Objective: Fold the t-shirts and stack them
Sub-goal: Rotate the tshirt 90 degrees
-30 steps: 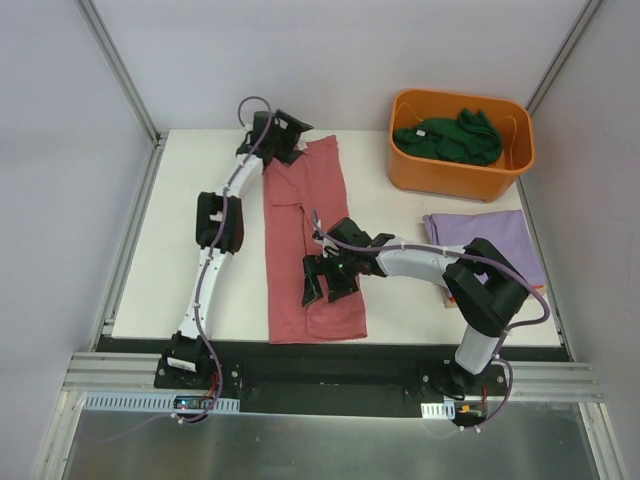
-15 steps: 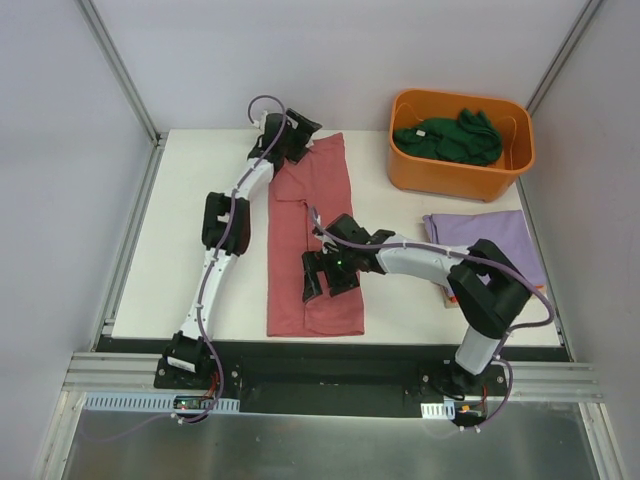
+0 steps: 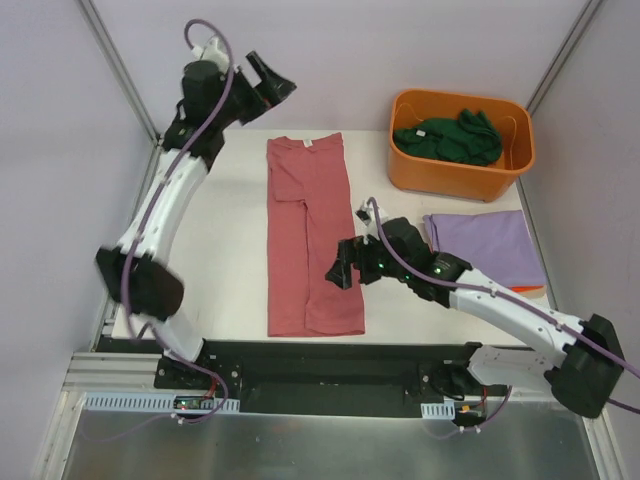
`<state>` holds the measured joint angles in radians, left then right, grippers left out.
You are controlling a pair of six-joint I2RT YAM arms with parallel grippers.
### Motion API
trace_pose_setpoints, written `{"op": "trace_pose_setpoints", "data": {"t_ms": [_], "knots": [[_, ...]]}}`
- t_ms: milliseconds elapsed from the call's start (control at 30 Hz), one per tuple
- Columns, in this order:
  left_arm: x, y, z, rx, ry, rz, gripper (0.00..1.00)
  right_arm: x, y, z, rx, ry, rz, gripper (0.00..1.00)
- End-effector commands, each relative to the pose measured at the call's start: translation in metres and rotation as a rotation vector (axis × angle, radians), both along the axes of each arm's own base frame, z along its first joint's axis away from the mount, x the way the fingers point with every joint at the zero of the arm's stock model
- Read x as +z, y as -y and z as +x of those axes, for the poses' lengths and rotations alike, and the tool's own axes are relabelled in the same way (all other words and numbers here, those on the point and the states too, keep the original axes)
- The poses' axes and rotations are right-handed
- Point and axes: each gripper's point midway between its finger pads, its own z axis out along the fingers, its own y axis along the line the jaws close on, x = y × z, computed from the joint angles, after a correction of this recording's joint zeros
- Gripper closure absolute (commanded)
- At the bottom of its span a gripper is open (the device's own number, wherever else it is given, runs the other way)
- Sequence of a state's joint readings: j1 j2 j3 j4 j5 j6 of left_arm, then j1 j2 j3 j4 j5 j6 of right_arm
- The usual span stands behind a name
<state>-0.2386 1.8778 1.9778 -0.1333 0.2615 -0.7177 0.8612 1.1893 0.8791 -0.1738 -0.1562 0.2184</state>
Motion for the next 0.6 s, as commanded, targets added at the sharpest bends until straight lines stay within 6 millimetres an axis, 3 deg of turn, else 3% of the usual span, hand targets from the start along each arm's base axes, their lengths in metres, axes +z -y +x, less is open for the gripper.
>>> {"op": "trace_pose_setpoints", "data": {"t_ms": [0, 67, 167, 300, 367, 567], "knots": [[-0.076, -0.034, -0.105, 0.023, -0.209, 0.144, 0.01, -0.013, 0.040, 0.006, -0.157, 0.100, -0.023, 0.04], [-0.111, -0.049, -0.148, 0.068, -0.286, 0.142, 0.01, -0.012, 0.051, 0.001, -0.164, 0.129, -0.011, 0.04], [-0.158, -0.055, -0.210, 0.072, -0.385, 0.125, 0.01, -0.026, 0.059, -0.023, -0.079, 0.098, -0.040, 0.04], [-0.213, -0.047, -0.284, 0.005, -0.530, 0.049, 0.01, -0.069, 0.077, -0.042, -0.094, -0.021, -0.212, 0.04], [-0.230, -0.045, -0.313, -0.052, -0.577, 0.031, 0.01, -0.081, 0.076, -0.050, -0.099, -0.067, -0.263, 0.02], [-0.273, -0.059, -0.370, -0.058, -0.697, 0.072, 0.01, -0.097, 0.071, -0.051, -0.205, -0.039, -0.423, 0.03]]}}
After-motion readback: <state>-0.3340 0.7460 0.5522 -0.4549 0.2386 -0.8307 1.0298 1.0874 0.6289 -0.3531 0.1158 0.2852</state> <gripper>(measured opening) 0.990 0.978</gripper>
